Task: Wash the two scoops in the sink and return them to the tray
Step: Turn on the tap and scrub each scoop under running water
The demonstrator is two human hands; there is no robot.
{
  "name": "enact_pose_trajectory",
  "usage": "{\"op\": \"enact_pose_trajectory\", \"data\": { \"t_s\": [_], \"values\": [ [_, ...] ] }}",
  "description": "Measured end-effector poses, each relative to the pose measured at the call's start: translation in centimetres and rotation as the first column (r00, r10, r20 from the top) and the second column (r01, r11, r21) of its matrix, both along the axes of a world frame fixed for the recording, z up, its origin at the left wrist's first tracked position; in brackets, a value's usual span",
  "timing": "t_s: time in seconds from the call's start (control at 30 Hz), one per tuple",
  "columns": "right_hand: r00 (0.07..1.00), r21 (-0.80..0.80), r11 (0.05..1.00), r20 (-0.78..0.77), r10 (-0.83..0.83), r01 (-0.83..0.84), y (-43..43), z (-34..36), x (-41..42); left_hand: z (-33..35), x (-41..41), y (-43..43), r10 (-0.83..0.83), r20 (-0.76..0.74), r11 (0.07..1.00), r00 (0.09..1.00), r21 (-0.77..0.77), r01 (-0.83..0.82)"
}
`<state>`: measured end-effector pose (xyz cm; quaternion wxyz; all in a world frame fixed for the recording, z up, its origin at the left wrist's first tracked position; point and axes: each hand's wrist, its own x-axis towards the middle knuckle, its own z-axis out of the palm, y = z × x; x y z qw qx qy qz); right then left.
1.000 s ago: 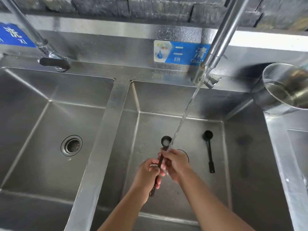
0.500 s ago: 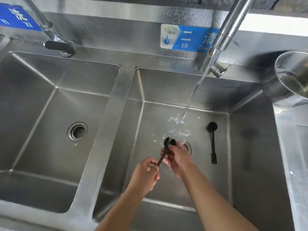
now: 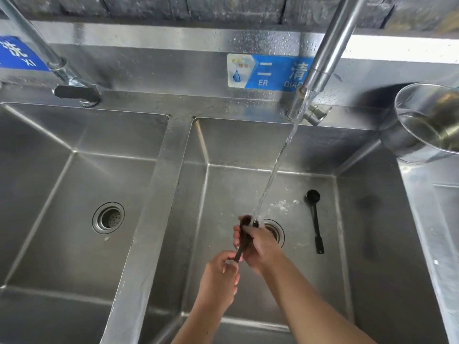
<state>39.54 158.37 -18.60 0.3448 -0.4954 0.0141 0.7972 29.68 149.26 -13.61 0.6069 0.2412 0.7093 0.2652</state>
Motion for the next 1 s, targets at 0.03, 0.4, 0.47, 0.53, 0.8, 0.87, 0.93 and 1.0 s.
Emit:
{"op": "enact_pose_trajectory", "data": {
  "t_s": [0.03, 0.4, 0.47, 0.53, 0.8, 0.87, 0.93, 1.0],
  "values": [
    [0.992, 0.032, 0.994, 0.078, 0.099, -0.102, 0.1, 0.0, 0.4, 0.1, -0.4, 0.0, -0.018, -0.006, 1.000, 1.000, 0.005, 0.018],
    [0.815, 0.155, 0.878, 0.472, 0.337, -0.453, 2.5, 1.4, 1.4, 0.7, -3.2, 2.4, -0.096, 0.023, 0.993, 0.995, 0.068, 0.094],
    [0.960, 0.153, 0.977, 0.260, 0.107, -0.150, 1.7, 1.0, 0.5, 0.4, -2.5, 2.5, -0.079, 0.028, 0.995, 0.996, 0.060, 0.077],
    [0.996, 0.054, 0.995, 0.044, -0.083, 0.081, 1.3, 0.7, -0.7, 0.2, -1.5, 2.6, -0.059, 0.028, 0.996, 0.998, 0.062, 0.057],
    [0.942, 0.106, 0.972, 0.289, 0.172, -0.210, 1.8, 1.0, -0.8, -0.1, -1.4, 1.5, 0.013, 0.077, 1.000, 0.997, 0.015, -0.015],
    [0.762, 0.129, 0.836, 0.503, 0.408, -0.533, 2.7, 1.5, 0.8, -0.3, -2.5, 1.3, -0.066, 0.040, 0.997, 0.997, 0.052, 0.064],
    [0.464, 0.068, 0.582, 0.682, 0.566, -0.810, 3.7, 1.9, 2.1, -0.6, -3.7, 1.3, -0.167, 0.004, 0.982, 0.986, 0.092, 0.166],
    [0.215, -0.023, 0.393, 0.807, 0.550, -0.919, 4.1, 1.9, 2.9, -1.0, -4.5, 1.3, -0.245, -0.016, 0.963, 0.969, 0.112, 0.246]
  ]
}}
